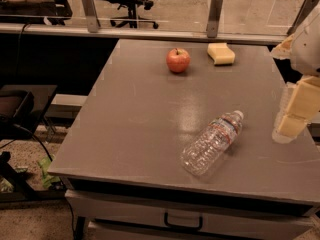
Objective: Pick apple
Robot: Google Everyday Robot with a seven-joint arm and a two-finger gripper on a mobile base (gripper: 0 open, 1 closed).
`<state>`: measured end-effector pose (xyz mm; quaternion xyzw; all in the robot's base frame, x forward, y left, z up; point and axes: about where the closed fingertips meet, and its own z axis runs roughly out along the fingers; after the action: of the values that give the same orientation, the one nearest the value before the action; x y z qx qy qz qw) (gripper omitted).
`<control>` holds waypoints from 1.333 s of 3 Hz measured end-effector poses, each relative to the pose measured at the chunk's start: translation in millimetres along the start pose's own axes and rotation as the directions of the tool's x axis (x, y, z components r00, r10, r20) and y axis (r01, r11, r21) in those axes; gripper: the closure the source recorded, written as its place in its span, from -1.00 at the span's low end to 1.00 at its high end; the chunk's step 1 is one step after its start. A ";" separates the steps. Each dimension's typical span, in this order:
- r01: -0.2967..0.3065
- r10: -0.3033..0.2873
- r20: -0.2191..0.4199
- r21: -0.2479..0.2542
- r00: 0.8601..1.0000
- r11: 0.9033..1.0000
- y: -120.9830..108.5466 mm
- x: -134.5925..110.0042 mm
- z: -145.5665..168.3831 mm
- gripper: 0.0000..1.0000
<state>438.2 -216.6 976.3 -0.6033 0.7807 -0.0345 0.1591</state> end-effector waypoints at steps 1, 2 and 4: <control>-0.002 0.002 -0.001 0.001 1.000 1.000 -4.9 -3.6 -3.8 -1.00; -0.025 0.025 0.035 0.006 0.999 1.000 -26.9 -15.7 -2.1 -1.00; -0.094 0.092 0.133 0.009 0.987 0.996 -113.8 -59.6 33.2 -1.00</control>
Offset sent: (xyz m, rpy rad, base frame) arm 0.0701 0.0138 0.0233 0.1124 -0.0222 -0.0438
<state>566.9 -186.0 985.2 -0.5659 0.7954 0.0070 0.2167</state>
